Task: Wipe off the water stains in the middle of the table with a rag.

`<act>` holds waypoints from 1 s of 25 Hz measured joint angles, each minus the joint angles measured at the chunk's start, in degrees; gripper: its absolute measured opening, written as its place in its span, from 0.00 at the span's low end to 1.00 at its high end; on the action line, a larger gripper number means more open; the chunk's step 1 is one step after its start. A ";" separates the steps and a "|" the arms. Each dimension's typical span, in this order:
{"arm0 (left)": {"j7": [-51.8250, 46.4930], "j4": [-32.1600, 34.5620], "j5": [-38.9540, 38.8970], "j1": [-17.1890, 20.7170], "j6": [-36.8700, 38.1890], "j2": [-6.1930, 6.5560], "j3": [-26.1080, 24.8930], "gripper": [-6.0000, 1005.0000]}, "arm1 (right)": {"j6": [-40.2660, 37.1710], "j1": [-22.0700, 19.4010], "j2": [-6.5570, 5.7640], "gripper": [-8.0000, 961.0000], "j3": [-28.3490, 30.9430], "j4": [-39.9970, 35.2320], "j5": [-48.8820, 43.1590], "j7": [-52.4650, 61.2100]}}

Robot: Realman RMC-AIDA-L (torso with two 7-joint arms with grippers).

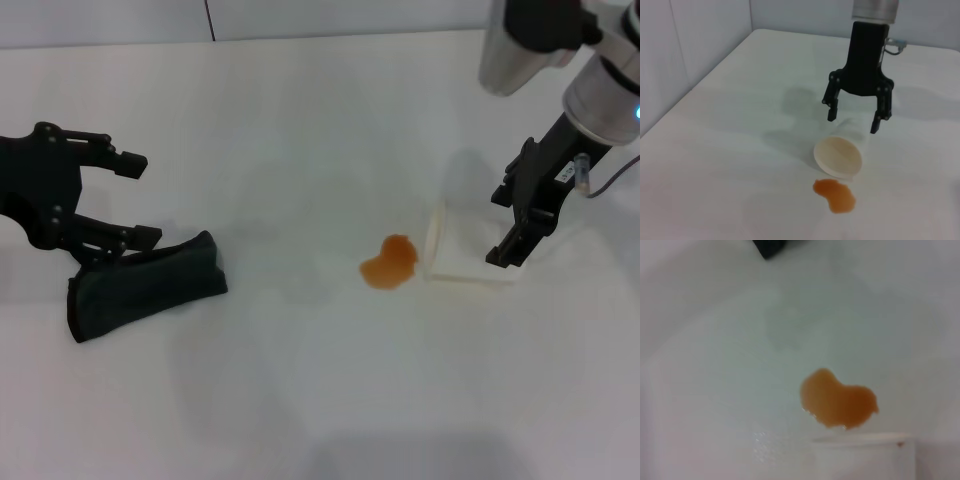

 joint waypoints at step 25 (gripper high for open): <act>0.25 -0.43 -0.02 0.71 -0.34 -1.08 -0.01 0.87 | 9.25 5.06 0.91 0.88 -14.71 10.37 -0.81 4.77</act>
